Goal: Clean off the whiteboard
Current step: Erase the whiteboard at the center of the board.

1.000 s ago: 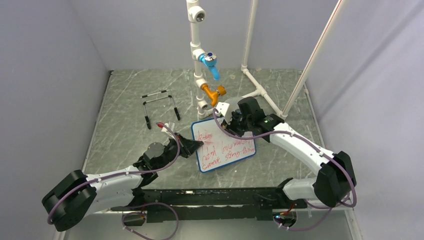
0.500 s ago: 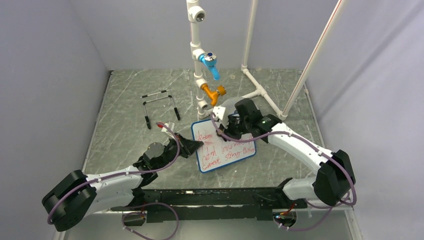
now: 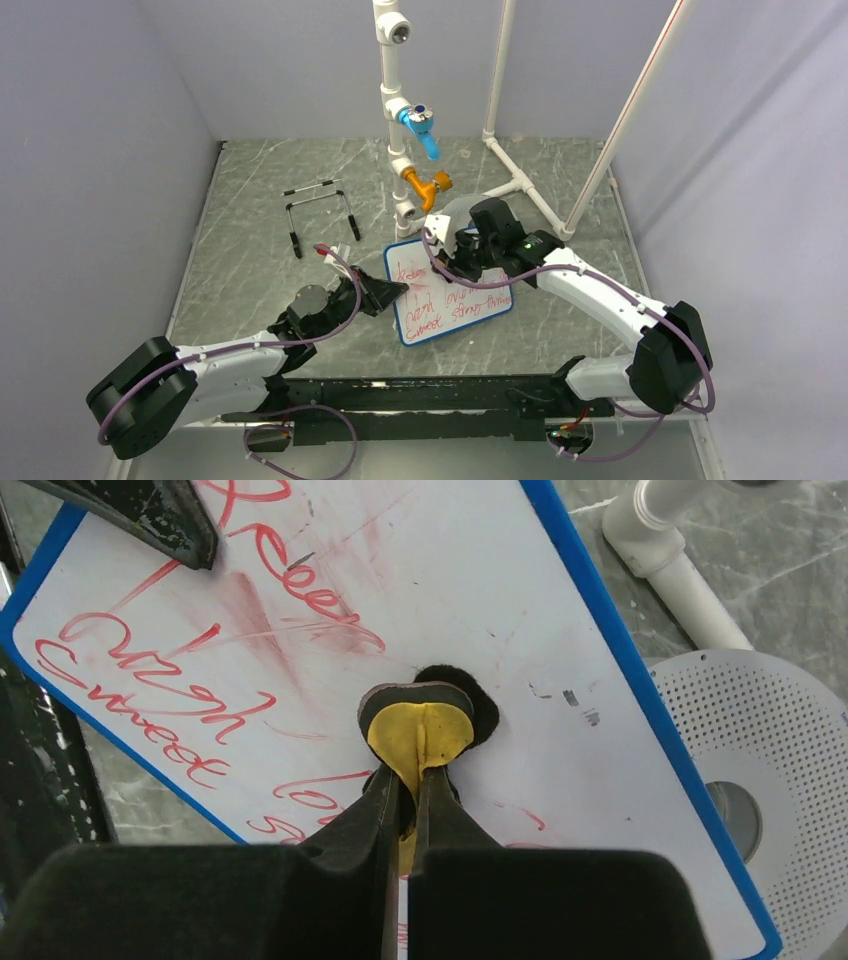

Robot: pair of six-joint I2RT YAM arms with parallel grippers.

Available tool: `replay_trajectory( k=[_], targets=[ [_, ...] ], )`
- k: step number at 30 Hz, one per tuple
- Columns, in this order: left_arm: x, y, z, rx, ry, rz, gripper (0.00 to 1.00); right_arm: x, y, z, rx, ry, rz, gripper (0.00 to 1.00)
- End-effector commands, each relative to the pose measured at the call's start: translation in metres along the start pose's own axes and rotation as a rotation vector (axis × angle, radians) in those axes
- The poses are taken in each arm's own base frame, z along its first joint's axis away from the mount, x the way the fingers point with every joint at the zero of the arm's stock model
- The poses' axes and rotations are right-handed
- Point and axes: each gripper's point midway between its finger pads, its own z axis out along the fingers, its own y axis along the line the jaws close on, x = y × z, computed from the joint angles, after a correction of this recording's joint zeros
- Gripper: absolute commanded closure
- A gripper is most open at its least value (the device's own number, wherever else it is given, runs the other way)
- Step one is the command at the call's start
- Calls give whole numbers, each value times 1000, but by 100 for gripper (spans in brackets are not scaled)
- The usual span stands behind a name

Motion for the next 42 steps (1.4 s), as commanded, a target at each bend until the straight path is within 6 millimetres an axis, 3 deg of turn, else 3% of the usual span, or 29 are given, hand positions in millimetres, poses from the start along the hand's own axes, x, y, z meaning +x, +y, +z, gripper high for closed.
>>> replay_trajectory(
  k=[1,4,7,9,12,14,16,18,21,25,27,32,34,37,42],
  targets=[
    [-6,-54,-4,226,4,36,100,-5,-39,-3,139,-42,124,100],
    [-5,-55,-4,239,12,50,100,5,-71,-20,277,-51,202,100],
    [-4,-59,-5,268,14,64,100,12,-71,-19,275,-29,190,100],
    [-4,-61,-5,278,15,65,100,13,-54,-12,183,-26,160,100],
    [-2,-63,-4,294,21,66,100,-3,-5,0,-36,-61,66,100],
    [0,-63,-4,299,31,68,100,-13,9,2,-96,-79,45,100],
    [3,-63,-2,302,43,73,100,-23,-6,1,-39,-90,72,100],
    [5,-61,-2,301,54,77,100,-21,-39,-11,102,-96,140,100],
    [9,-59,0,295,73,86,100,1,-83,-32,289,-81,261,100],
    [14,-60,4,304,104,95,100,21,-93,-34,359,-15,259,100],
    [15,-61,6,311,111,93,100,17,-87,-30,323,-10,239,100],
    [17,-63,11,329,119,86,100,-19,-7,1,-4,-59,73,100],
    [18,-64,11,332,123,85,100,-25,5,5,-49,-61,47,100],
    [19,-60,11,319,126,86,100,-28,-15,-1,47,-63,68,100],
    [21,-55,12,289,142,111,100,10,-94,-41,376,-19,240,100]
  ],
)
